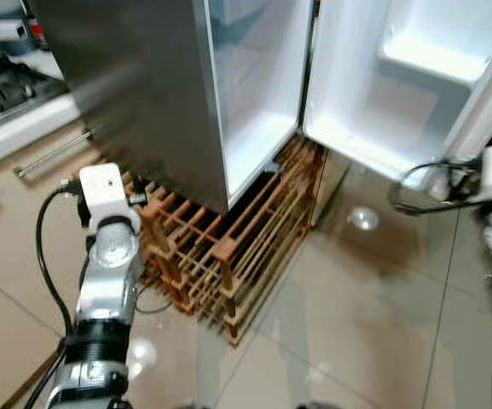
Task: Restocking fridge
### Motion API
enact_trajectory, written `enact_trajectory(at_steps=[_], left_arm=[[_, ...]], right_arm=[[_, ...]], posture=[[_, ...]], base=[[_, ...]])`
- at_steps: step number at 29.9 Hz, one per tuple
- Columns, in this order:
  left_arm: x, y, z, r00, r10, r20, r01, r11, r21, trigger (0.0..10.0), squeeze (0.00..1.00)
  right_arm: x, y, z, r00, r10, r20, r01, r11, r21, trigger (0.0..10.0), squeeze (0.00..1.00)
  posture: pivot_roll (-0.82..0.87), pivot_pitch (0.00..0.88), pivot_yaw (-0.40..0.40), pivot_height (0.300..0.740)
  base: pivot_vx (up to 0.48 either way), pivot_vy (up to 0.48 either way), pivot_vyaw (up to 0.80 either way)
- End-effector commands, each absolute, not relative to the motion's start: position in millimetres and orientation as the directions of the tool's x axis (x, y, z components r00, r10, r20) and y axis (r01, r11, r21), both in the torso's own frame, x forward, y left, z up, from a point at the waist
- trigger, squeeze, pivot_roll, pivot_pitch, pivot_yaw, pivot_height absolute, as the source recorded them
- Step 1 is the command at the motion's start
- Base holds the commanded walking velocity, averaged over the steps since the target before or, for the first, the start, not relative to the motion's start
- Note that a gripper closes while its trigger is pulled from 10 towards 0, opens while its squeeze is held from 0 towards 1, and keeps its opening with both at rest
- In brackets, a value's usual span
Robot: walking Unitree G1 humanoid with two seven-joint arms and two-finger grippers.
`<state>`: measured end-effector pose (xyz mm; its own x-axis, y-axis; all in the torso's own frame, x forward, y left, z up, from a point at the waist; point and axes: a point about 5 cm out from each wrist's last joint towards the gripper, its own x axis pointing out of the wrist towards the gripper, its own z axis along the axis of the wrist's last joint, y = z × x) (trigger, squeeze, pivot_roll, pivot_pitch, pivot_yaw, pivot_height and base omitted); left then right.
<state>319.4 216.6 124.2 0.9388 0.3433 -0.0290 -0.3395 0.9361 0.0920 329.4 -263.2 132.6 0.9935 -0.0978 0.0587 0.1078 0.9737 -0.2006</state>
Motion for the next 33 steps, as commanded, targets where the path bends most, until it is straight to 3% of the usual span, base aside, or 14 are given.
enact_trajectory(at_steps=[1,5,16,19,22,23,24,25,27,30,33], left_arm=[[317.1,219.2,125.9,0.944,0.328,-0.015,-0.325,0.94,0.1,10.0,0.0],[310.2,217.2,126.8,0.924,0.382,-0.003,-0.382,0.923,0.052,10.0,0.0],[301.5,224.3,104.7,0.897,0.428,-0.113,-0.414,0.901,0.133,10.0,0.0],[303.6,214.3,83.6,0.897,0.365,-0.251,-0.324,0.927,0.189,10.0,0.0],[303.2,213.1,85.4,0.907,0.343,-0.243,-0.307,0.935,0.175,10.0,0.0],[295.1,211.4,97.7,0.963,0.221,-0.151,-0.196,0.967,0.163,10.0,0.0],[295.1,211.4,97.7,0.963,0.221,-0.151,-0.196,0.967,0.163,10.0,0.0],[279.3,206.9,103.8,0.994,0.066,-0.087,-0.054,0.991,0.126,10.0,0.0],[258.1,196.5,112.0,0.994,-0.112,0.002,0.112,0.993,0.027,10.0,0.0],[252.1,189.5,119.6,0.985,-0.157,0.066,0.156,0.987,0.028,10.0,0.0],[263.8,182.0,127.0,0.989,-0.101,0.105,0.103,0.995,-0.012,10.0,0.0]], right_arm=[[331.7,-258.7,142.0,0.992,-0.083,0.092,0.099,0.978,-0.182,10.0,0.0],[329.2,-199.7,117.6,0.994,0.112,0.014,-0.11,0.986,-0.127,10.0,0.0],[343.0,-185.8,123.7,0.988,0.155,-0.002,-0.155,0.983,-0.098,10.0,0.0],[338.5,-185.1,115.9,0.989,0.146,-0.029,-0.148,0.985,-0.086,10.0,0.0],[335.5,-183.9,109.7,0.988,0.14,-0.063,-0.145,0.986,-0.08,10.0,0.0],[319.9,-177.5,100.9,0.983,0.165,-0.075,-0.17,0.983,-0.067,10.0,0.0],[319.9,-177.5,100.9,0.983,0.165,-0.075,-0.17,0.983,-0.067,10.0,0.0],[301.0,-174.1,94.5,0.984,0.168,-0.062,-0.172,0.983,-0.059,10.0,0.0],[281.2,-176.4,88.1,0.991,0.127,-0.041,-0.128,0.991,-0.027,10.0,0.0],[271.7,-181.7,82.7,0.997,0.071,-0.034,-0.071,0.998,-0.001,10.0,0.0],[266.6,-183.6,77.9,1.0,0.014,-0.023,-0.014,1.0,0.017,10.0,0.0]], posture=[[-0.07,0.0,0.063,0.74],[-0.04,0.0,0.01,0.74],[-0.03,0.0,-0.016,0.74],[-0.02,0.0,-0.016,0.74],[-0.02,0.0,-0.013,0.74],[-0.01,0.0,-0.003,0.74],[-0.01,0.0,-0.003,0.74],[0.0,0.0,0.0,0.74],[0.01,0.0,0.002,0.74],[0.01,0.0,0.003,0.74],[0.0,0.0,0.014,0.74]], base=[[0.0,0.0,0.42],[0.0,-0.34,0.58],[0.0,-0.451,0.54],[0.0,-0.387,0.52],[0.0,0.0,0.0],[0.0,0.0,0.0],[0.0,0.0,0.0],[0.0,0.0,0.0],[0.0,0.0,0.0],[0.0,0.0,0.0],[0.0,0.0,0.0]])
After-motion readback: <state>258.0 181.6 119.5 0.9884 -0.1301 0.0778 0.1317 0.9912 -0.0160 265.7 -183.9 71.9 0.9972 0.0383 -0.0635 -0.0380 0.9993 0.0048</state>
